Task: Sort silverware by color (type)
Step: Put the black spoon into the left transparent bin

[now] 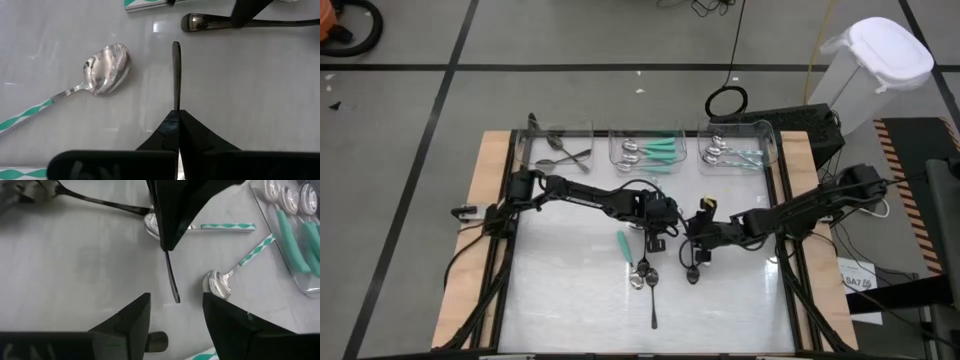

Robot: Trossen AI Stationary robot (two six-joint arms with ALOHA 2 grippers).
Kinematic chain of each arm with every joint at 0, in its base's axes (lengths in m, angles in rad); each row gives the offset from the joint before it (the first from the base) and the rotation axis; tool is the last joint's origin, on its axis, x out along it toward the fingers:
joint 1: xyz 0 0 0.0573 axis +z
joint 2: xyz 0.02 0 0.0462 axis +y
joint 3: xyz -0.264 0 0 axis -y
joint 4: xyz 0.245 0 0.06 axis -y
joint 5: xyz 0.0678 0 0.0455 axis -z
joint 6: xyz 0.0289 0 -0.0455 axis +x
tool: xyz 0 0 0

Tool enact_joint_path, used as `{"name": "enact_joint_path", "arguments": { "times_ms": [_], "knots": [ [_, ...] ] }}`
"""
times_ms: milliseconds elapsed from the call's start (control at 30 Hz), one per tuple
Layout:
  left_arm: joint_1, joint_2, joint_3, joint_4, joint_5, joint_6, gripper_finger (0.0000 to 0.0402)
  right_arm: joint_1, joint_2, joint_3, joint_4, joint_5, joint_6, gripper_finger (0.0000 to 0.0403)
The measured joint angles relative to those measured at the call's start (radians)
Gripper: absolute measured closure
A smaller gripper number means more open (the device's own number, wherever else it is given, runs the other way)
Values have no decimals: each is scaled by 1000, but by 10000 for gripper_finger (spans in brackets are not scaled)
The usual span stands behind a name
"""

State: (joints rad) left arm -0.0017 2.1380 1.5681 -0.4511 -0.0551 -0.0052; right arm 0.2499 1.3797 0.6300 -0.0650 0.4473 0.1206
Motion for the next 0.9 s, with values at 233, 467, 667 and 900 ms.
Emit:
{"name": "enact_joint_path", "arguments": {
  "times_ms": [233, 467, 667, 900],
  "knots": [
    [0, 0, 0, 0, 1, 0, 401, -21, 83, 0, 70, -2, -47, 225],
    [0, -2, 1, 5, 1, 1, 401, -51, 142, 0, 103, -3, -66, 225],
    [0, -2, 1, 8, 1, 1, 401, -65, 153, 0, 122, -33, -81, 238],
    [0, -2, 1, 11, 1, 1, 401, -78, 153, 0, 121, -58, -82, 309]
  ]
}}
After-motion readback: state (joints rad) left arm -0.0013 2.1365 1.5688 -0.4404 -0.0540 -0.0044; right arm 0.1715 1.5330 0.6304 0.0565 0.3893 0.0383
